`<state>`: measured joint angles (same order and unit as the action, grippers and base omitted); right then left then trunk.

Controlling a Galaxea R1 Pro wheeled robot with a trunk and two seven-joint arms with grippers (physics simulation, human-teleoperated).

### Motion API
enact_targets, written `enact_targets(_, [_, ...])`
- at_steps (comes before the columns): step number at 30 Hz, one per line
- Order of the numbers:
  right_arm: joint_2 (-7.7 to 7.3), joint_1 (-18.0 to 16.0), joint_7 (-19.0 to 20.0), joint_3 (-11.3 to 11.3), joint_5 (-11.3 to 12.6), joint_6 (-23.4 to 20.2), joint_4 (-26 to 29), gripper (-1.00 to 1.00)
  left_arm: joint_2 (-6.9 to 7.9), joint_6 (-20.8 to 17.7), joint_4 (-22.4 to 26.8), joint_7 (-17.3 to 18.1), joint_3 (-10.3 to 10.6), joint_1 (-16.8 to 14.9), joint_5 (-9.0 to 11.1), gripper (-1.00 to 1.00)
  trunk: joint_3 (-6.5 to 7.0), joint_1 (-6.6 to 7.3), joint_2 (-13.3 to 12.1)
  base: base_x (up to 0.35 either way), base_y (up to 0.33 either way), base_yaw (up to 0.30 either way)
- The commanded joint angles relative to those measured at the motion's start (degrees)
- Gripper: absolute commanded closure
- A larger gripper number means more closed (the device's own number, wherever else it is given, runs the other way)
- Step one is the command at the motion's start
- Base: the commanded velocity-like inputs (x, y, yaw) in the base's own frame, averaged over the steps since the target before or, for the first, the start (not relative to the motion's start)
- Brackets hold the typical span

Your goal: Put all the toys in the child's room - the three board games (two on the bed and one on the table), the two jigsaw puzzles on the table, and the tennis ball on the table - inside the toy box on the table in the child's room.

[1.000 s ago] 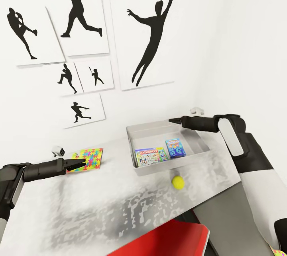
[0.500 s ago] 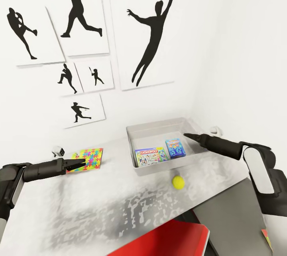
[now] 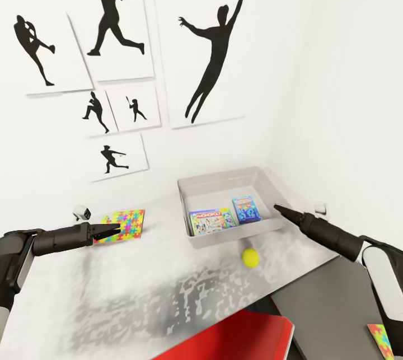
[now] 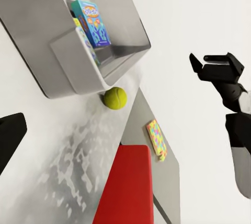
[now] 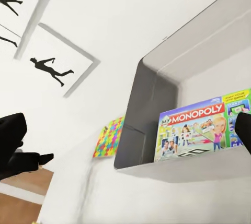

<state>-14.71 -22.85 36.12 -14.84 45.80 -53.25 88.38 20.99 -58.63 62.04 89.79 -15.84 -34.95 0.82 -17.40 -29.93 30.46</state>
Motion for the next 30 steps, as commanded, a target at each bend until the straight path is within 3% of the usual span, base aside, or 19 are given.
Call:
enact_targets(1, [0.01,0.60,0.80,-0.12,-0.05,0.38,0.01,-1.00,0.01,-0.61,0.01,0.21,0.01,-0.04,-0.03,-1.00,0.00,-0.03,0.08,0.000,0.000,0.000])
enact_targets(7, [0.06,5.72,4.50,-0.26,-0.18,4.46,-0.04,-1.00,0.00,-0.61,0.01,0.21,0.03,-0.04,-0.07,-1.00,0.55,-0.03,0.08,0.000,0.000,0.000])
enact_targets(15, [0.11,10.47,6.61,0.08,-0.53,11.02,-0.26,-1.00,-0.07,-0.61,0.01,0.21,0.08,-0.04,-0.11,-1.00,1.30,-0.03,0.08,0.000,0.000,0.000])
enact_targets(30, [0.07,11.62,6.90,2.56,-0.80,12.87,-0.32,-1.00,-0.08,-0.61,0.01,0.21,0.09,-0.04,-0.12,-1.00,2.72,-0.03,0.08,0.000,0.000,0.000])
